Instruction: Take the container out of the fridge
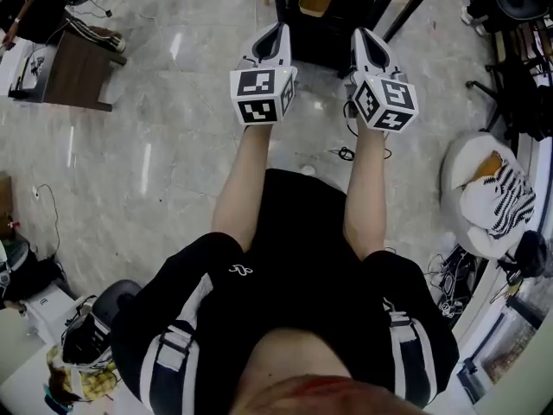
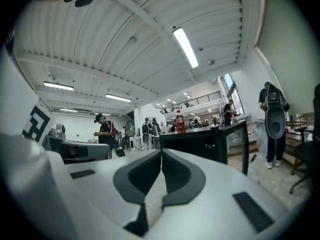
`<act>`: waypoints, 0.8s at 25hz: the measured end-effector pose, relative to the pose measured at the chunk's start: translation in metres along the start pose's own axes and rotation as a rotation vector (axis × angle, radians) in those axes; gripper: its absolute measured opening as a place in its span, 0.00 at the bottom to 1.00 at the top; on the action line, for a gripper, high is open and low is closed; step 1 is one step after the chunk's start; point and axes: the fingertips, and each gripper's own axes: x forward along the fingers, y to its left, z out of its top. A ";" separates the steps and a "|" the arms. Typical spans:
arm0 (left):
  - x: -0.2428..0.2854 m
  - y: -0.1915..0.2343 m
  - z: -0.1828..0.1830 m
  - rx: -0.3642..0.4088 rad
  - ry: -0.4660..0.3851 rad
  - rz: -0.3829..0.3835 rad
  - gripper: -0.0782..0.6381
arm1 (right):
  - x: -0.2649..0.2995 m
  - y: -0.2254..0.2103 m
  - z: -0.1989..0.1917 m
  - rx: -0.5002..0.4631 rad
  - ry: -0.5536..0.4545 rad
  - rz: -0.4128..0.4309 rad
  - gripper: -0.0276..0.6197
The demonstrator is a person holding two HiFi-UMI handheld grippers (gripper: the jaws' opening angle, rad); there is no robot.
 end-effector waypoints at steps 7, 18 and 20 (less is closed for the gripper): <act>0.038 0.057 -0.012 -0.047 0.022 0.041 0.12 | 0.060 0.005 -0.015 -0.006 0.029 0.003 0.06; 0.189 0.088 -0.033 -0.085 0.130 -0.065 0.12 | 0.185 -0.060 -0.047 0.018 0.135 -0.056 0.06; 0.210 0.104 -0.045 -0.108 0.163 -0.066 0.12 | 0.212 -0.063 -0.061 0.019 0.177 -0.062 0.06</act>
